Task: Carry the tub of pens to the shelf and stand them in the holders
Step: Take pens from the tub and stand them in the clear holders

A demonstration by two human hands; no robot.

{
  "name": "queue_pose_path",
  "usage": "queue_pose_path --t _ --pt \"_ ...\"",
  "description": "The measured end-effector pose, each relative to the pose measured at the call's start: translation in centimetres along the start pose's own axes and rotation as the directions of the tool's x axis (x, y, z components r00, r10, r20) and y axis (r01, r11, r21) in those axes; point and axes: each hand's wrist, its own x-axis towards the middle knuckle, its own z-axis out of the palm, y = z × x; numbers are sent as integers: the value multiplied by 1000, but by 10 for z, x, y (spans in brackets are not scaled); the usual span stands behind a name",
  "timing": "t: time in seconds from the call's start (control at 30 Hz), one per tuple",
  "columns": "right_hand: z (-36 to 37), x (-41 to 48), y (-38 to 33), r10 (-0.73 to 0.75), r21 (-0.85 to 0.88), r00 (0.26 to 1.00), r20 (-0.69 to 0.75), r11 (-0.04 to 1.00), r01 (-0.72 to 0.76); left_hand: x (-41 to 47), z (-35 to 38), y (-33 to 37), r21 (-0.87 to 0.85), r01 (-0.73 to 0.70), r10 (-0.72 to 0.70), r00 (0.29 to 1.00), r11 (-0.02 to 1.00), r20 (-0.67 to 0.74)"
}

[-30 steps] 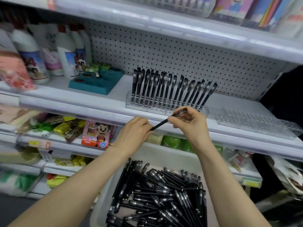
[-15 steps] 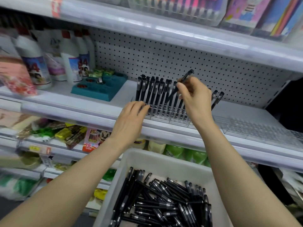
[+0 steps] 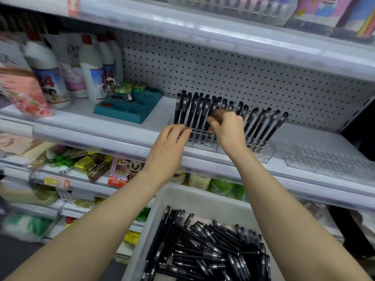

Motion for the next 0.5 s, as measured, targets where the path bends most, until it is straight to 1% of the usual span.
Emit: queue_pose_path --t 0.1,0.17,0.27,0.33,0.4,0.43,0.5 --pt "-4 -4 0 3 3 1000 -18 1000 -3 0 0 -1 -13 -3 3 1000 1000 -3" --pt "-10 -14 3 -6 14 998 -60 1000 7 -4 0 -1 -33 -15 15 1000 999 1" --pt "-22 -44 10 -4 86 993 -116 996 14 -22 2 5 -92 -40 39 999 995 -21" --pt "-25 -72 18 5 130 998 -66 991 4 -42 6 10 -145 -84 77 996 986 -53" --pt "-23 -103 34 35 147 999 16 988 -37 -61 15 20 -211 -146 139 989 967 -48" --pt "-20 -119 43 54 135 997 63 989 -62 -70 20 25 -237 -156 156 988 959 -22" --pt "-13 -146 62 107 67 972 209 990 -123 -82 30 35 -259 -132 149 988 957 46"
